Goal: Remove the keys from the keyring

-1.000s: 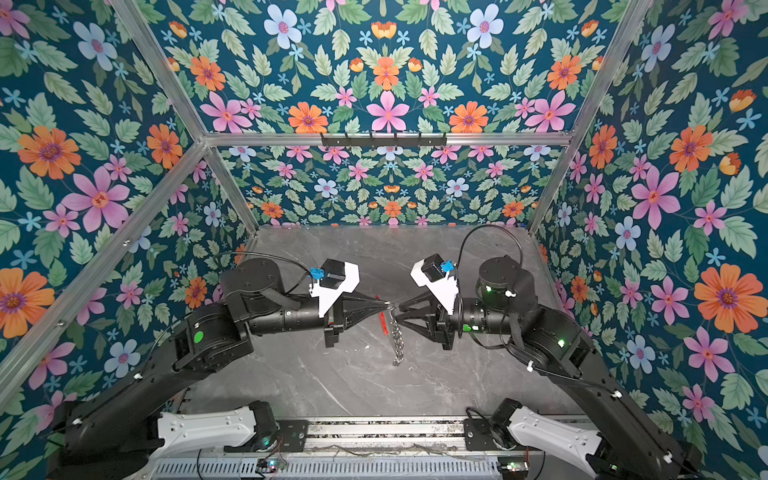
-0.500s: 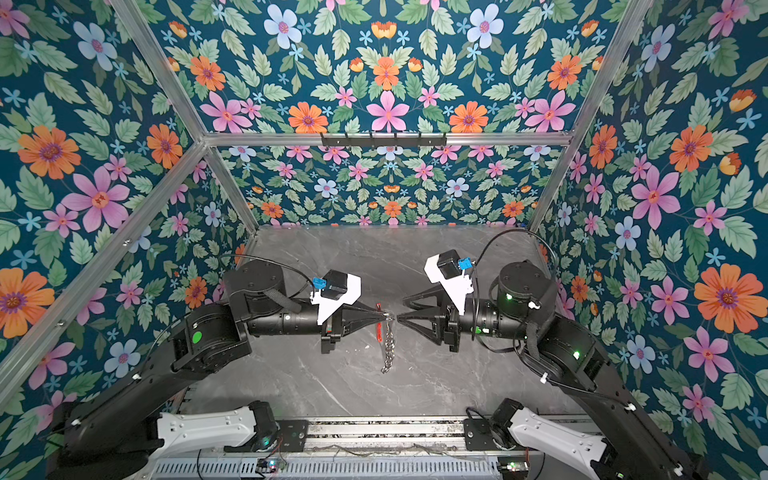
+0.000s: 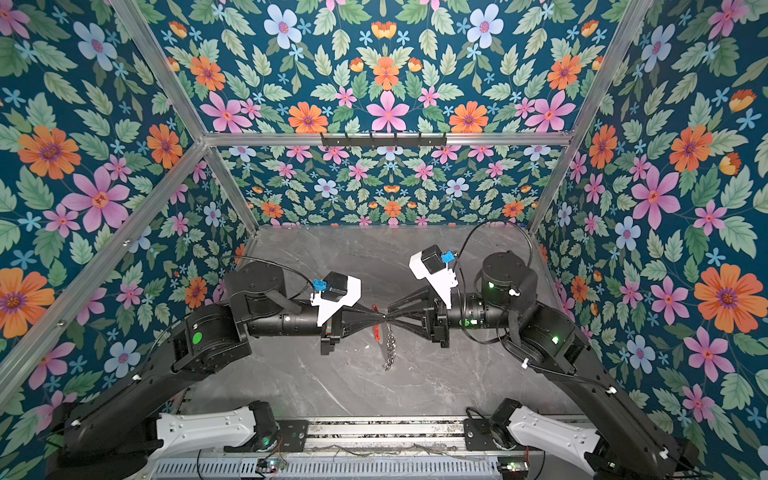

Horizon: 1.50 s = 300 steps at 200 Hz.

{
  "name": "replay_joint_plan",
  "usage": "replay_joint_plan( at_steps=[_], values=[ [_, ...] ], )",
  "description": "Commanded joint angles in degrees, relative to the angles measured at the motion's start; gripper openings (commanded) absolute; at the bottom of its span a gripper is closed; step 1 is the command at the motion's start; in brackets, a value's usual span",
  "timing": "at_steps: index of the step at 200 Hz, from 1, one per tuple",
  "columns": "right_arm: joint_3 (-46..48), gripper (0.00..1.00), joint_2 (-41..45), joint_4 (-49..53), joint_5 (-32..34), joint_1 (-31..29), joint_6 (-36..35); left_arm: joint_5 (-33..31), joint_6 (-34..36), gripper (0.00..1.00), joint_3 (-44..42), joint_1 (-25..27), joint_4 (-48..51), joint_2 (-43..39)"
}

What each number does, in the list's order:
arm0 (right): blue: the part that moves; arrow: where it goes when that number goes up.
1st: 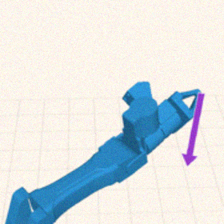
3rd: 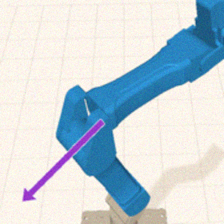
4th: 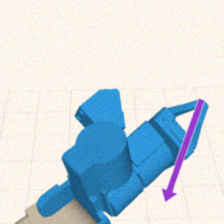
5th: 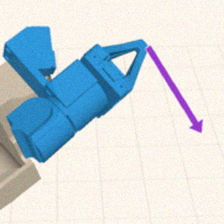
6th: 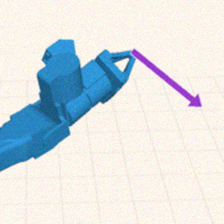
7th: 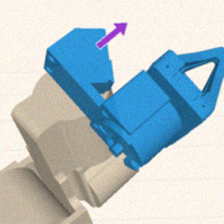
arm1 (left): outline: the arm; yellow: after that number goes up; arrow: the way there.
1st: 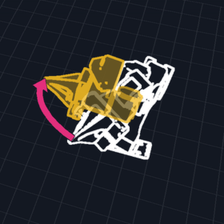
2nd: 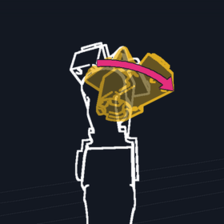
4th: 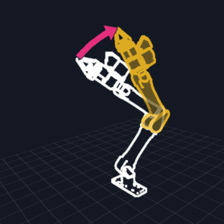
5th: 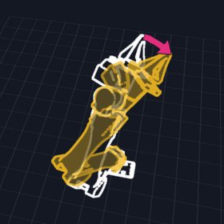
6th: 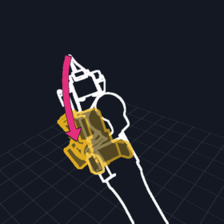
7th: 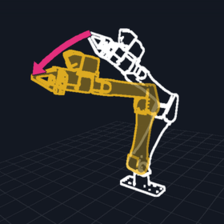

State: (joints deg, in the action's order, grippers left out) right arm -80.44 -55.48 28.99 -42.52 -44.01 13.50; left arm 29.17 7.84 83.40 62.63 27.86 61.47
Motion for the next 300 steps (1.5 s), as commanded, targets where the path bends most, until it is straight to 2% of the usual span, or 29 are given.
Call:
replay_joint_plan(
  at_steps=[1,24,51,80,122,142,159,226,268,300],
  values=[
    [0.14,0.24,-0.14,-1.44,-0.81,-0.01,0.22,0.18,-0.38,0.00,0.10,-0.14,-2.23,-0.26],
    [0.43,0.17,-0.32,-1.50,-0.91,0.02,0.13,0.24,-0.49,0.00,0.19,-0.24,-2.37,-0.11],
    [0.63,0.17,-0.33,-1.13,-0.63,-0.02,-0.04,0.34,-0.60,0.00,0.36,-0.40,-2.28,0.01],
    [0.53,0.00,-0.15,-0.97,0.37,-0.02,-0.03,0.29,-0.87,0.00,0.44,-0.50,-2.34,0.20],
    [-0.90,0.00,-0.88,1.93,1.87,-0.02,-0.51,-0.94,-1.61,0.00,1.10,-0.62,-1.21,0.58],
    [-3.09,0.00,-2.01,6.26,2.65,0.06,-2.21,-1.50,-1.61,0.17,2.07,-0.67,0.67,0.85],
    [-5.73,0.00,-3.23,10.66,3.35,0.16,-4.07,-1.38,-1.51,0.23,3.04,-0.67,2.44,1.19],
    [-13.69,0.00,-7.50,21.30,0.84,2.70,-8.36,-0.17,-0.95,0.24,8.33,-0.82,9.67,4.49],
    [-16.20,0.00,-9.25,23.27,-1.40,3.90,-9.14,1.51,-0.42,0.26,10.38,-0.84,12.31,6.25],
    [-17.27,0.00,-9.90,23.88,-2.03,3.88,-9.45,1.82,-0.07,0.30,12.03,-0.93,14.30,8.33]
  ],
)
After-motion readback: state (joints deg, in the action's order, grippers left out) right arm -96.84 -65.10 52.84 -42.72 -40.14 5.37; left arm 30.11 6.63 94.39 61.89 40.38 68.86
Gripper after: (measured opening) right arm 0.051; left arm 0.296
